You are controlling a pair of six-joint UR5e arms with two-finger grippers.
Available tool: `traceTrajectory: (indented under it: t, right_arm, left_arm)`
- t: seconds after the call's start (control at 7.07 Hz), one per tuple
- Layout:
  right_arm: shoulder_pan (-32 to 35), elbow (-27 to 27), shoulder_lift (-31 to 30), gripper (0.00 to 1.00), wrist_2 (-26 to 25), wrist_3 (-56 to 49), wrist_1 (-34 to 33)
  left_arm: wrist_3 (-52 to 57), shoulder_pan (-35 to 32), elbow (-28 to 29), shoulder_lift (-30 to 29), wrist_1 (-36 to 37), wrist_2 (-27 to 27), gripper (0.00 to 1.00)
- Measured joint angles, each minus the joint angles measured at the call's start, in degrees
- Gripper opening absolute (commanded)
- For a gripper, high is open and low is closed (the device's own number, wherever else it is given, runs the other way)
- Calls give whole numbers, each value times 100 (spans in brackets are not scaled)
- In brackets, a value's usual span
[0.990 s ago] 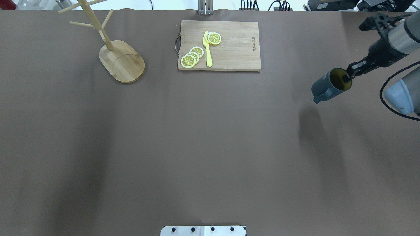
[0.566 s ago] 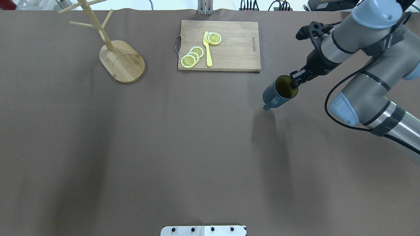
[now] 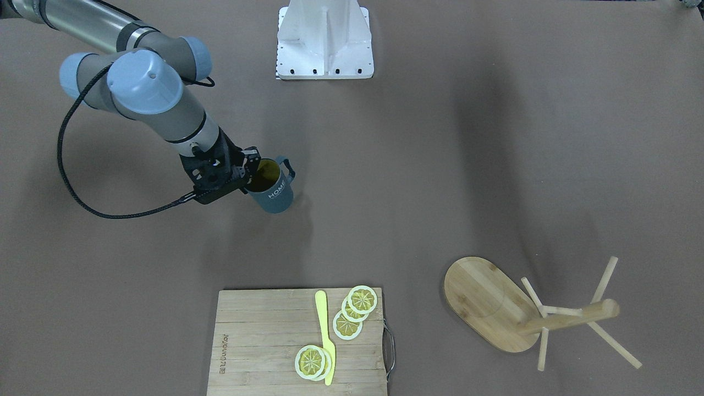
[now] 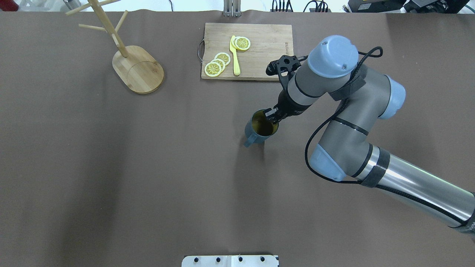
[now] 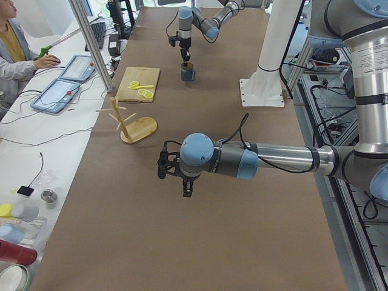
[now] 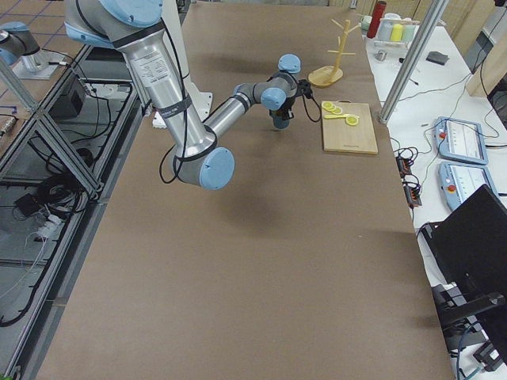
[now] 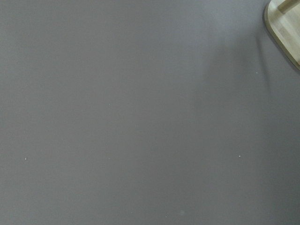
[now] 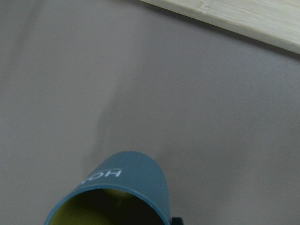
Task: Hang cup on storage rack
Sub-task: 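Carry the teal mug with the right gripper toward the table center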
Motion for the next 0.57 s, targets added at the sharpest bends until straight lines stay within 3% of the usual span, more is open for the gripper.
traceTrajectory:
  t: [0.57]
  right_arm:
    - [-503, -290, 532, 0, -490, 713, -203]
  left_arm:
    - [0, 0, 2, 0, 0, -1, 98]
